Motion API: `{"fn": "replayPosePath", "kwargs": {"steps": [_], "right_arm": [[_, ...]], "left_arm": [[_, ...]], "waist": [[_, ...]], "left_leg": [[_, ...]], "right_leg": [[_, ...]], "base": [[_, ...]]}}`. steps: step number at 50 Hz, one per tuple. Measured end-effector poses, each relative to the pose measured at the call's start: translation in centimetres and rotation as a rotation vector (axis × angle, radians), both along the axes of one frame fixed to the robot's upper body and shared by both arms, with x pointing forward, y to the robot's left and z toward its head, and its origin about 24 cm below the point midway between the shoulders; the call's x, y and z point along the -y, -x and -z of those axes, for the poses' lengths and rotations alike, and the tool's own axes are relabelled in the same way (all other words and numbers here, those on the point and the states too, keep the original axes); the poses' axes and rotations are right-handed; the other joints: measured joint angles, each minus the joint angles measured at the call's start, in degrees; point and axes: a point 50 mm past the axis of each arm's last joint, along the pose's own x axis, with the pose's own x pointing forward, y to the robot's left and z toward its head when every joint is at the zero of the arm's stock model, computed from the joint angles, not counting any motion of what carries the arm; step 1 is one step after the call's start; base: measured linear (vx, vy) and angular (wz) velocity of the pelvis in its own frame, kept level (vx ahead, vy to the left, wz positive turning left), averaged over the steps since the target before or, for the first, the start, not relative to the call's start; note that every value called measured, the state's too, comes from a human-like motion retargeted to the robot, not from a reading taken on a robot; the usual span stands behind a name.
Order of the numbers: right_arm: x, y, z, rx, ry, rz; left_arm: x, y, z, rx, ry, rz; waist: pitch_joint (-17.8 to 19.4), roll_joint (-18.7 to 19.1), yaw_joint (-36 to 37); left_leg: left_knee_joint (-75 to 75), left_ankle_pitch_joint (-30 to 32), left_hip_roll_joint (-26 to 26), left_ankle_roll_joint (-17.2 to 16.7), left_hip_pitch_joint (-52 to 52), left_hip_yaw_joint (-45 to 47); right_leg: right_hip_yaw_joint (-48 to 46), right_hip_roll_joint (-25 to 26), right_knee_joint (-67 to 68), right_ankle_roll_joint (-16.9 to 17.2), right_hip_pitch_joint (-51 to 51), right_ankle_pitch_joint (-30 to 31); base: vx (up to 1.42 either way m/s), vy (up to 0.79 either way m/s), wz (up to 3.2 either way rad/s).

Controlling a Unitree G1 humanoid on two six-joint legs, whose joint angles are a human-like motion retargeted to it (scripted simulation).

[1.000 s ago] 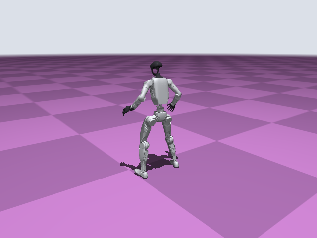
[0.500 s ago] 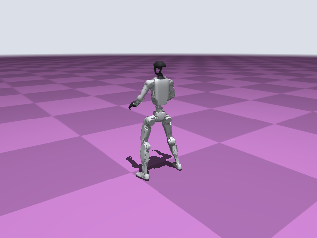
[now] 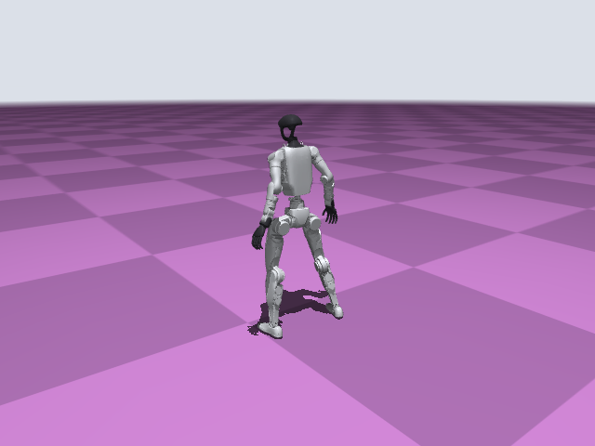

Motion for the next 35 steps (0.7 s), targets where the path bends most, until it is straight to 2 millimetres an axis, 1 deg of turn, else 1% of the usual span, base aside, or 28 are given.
{"fn": "replayPosePath", "kwargs": {"steps": [3, 7, 10, 12, 15, 17, 19, 21, 23, 25, 26, 28, 30, 32, 33, 35], "right_arm": [[0.1, 0.5, -1.5, 0.143, 0.002, 0.095], [0.4, -0.2, -3.8, 0.355, -0.039, 0.231], [0.4, -1.4, -4.9, 0.452, -0.065, 0.255], [0.4, -2.1, -5.1, 0.469, -0.057, 0.232], [0.2, -3.5, -4.8, 0.451, -0.044, 0.149], [0.0, -4.7, -4.6, 0.429, -0.050, 0.074], [0.0, -5.9, -5.0, 0.433, -0.035, -0.010], [0.1, -7.2, -6.1, 0.471, 0.007, -0.086], [0.2, -8.1, -7.5, 0.529, 0.064, -0.140], [0.4, -8.7, -9.0, 0.587, 0.116, -0.182], [0.5, -9.0, -9.8, 0.612, 0.135, -0.204], [0.6, -9.2, -11.4, 0.656, 0.166, -0.246], [0.4, -9.1, -12.8, 0.702, 0.187, -0.278], [0.0, -9.2, -13.7, 0.762, 0.216, -0.294], [-0.1, -9.5, -14.2, 0.800, 0.240, -0.296], [-0.5, -10.8, -15.0, 0.890, 0.311, -0.287]], "left_arm": [[-1.1, 2.2, -1.1, 0.009, 0.005, -0.047], [-1.8, 3.9, -2.4, 0.049, 0.026, -0.054], [-1.8, 4.0, -2.9, 0.071, 0.028, -0.030], [-1.7, 3.4, -2.9, 0.079, 0.023, 0.008], [-1.6, 1.0, -2.7, 0.120, 0.035, 0.103], [-1.7, -1.7, -2.9, 0.184, 0.045, 0.188], [-1.6, -5.1, -3.6, 0.289, 0.050, 0.264], [-1.2, -8.6, -4.8, 0.435, 0.054, 0.308], [-0.4, -11.3, -6.4, 0.591, 0.064, 0.315], [0.5, -13.1, -8.0, 0.721, 0.087, 0.314], [1.0, -13.7, -8.8, 0.764, 0.102, 0.333], [1.9, -14.6, -10.4, 0.827, 0.131, 0.396], [2.5, -15.3, -11.9, 0.872, 0.134, 0.487], [2.9, -16.3, -13.2, 0.929, 0.092, 0.555], [3.1, -16.9, -13.7, 0.970, 0.055, 0.570], [3.6, -18.4, -14.5, 1.073, -0.046, 0.552]], "waist": [[1.62, -0.19, 0.09], [3.65, -0.44, -1.46], [5.05, -0.63, -2.79], [6.14, -0.72, -3.30], [8.45, -0.77, -3.28], [11.12, -0.83, -2.74], [14.14, -0.66, -2.25], [17.26, -0.23, -2.05], [20.02, 0.37, -2.36], [22.69, 1.13, -3.45], [24.05, 1.52, -4.45], [25.77, 2.19, -6.78], [26.23, 2.76, -9.01], [26.58, 3.73, -9.73], [26.69, 4.32, -9.62], [26.73, 5.08, -9.13]], "left_leg": [[-0.78, 0.21, 0.08, -0.09, -0.42, 0.23], [-1.02, 0.58, 0.29, -0.24, -1.66, -0.21], [-0.60, 0.91, 0.48, -0.18, -3.25, -0.75], [-0.39, 1.20, 0.56, -0.02, -4.30, -1.07], [-0.36, 1.78, 0.76, -0.10, -5.82, -1.42], [-1.15, 2.41, 0.77, -0.33, -6.11, -1.51], [-2.39, 3.40, 0.74, -0.37, -6.66, -1.73], [-4.02, 4.68, 0.81, -0.31, -7.72, -2.10], [-5.67, 6.07, 1.05, -0.36, -9.57, -2.57], [-6.88, 7.44, 1.32, -0.67, -12.38, -3.24], [-6.75, 7.88, 1.27, -0.83, -14.52, -3.83], [-3.96, 7.79, 0.71, -0.83, -21.45, -5.49], [4.64, 5.30, -0.41, -0.37, -32.55, -7.59], [17.21, 1.34, -1.00, 0.38, -44.58, -9.56], [24.55, -1.15, -1.02, 0.80, -50.70, -10.64], [38.94, -6.43, -0.73, 1.58, -61.13, -12.42]], "right_leg": [[0.22, 0.17, -0.24, 0.53, -0.82, -0.17], [0.01, 0.41, -0.11, 1.02, -1.86, -0.11], [-0.23, 0.63, -0.11, 1.20, -2.89, 0.15], [-0.37, 0.76, -0.32, 1.26, -3.53, 0.42], [-0.35, 1.08, -0.75, 1.49, -4.66, 1.08], [-0.26, 1.26, -1.28, 1.89, -5.04, 1.83], [-0.27, 1.45, -1.93, 2.19, -5.70, 2.45], [-0.33, 1.80, -2.53, 2.41, -6.88, 2.33], [-0.24, 2.31, -2.66, 2.43, -8.94, 1.29], [0.53, 2.95, -2.00, 2.00, -12.09, 0.12], [1.31, 3.16, -1.10, 1.29, -14.30, -0.17], [2.55, 2.87, 2.09, -0.82, -20.62, -0.63], [2.77, 1.23, 7.80, -3.66, -29.35, -1.77], [3.23, -0.38, 16.89, -6.22, -38.88, -5.66], [4.02, -0.91, 23.03, -7.05, -44.13, -8.72], [6.35, -1.59, 36.00, -8.48, -53.71, -15.08]], "base": [[0.00, 0.00, 0.00], [0.00, 0.00, 0.00], [-0.02, -0.01, 0.04], [-0.06, -0.02, 0.10], [-0.09, -0.02, 0.06], [-0.10, -0.01, 0.05], [-0.12, -0.01, 0.10], [-0.14, -0.02, 0.16], [-0.16, -0.02, 0.21], [-0.20, -0.03, 0.34], [-0.23, -0.03, 0.52], [-0.25, -0.04, 0.77], [-0.25, -0.03, 0.92], [-0.19, 0.00, 0.57], [-0.10, 0.02, 0.15], [0.03, 0.01, -0.15]]}}
